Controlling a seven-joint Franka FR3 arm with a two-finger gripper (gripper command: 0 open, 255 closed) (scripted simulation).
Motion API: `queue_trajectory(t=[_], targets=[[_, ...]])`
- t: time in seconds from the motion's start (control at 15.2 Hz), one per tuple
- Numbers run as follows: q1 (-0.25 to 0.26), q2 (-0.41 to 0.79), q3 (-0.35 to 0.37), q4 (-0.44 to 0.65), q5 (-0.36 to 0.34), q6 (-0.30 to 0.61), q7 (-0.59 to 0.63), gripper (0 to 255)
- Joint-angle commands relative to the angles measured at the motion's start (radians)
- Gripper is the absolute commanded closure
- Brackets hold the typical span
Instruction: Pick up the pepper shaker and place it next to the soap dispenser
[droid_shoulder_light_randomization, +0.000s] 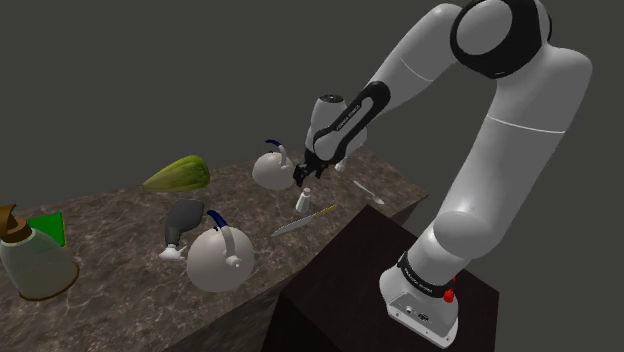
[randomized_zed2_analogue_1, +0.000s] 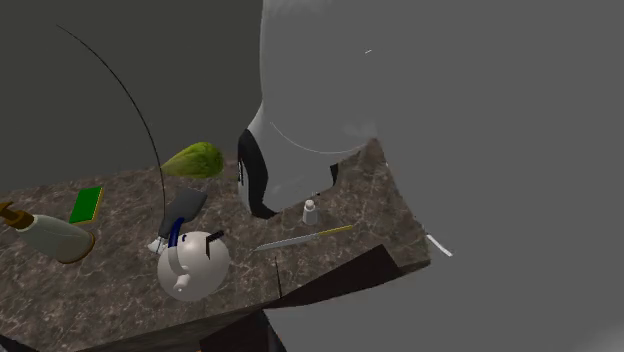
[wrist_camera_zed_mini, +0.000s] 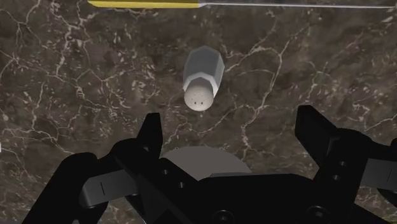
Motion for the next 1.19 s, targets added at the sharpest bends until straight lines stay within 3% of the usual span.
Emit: queue_trajectory(t=[0.0,0.13,0.66,1.12], targets=[[0.005,0.085,-0.022,0.036,-0.032,0.047,0.027,0],[0.012,0.17,-0.044,0.08,-0.053,0.084,0.046,0],[0.016,0.302,-0.062,0.127,-0.064,0.17,0.058,0],[0.017,0.302,-0.063,0.127,-0.064,0.17,0.058,0]])
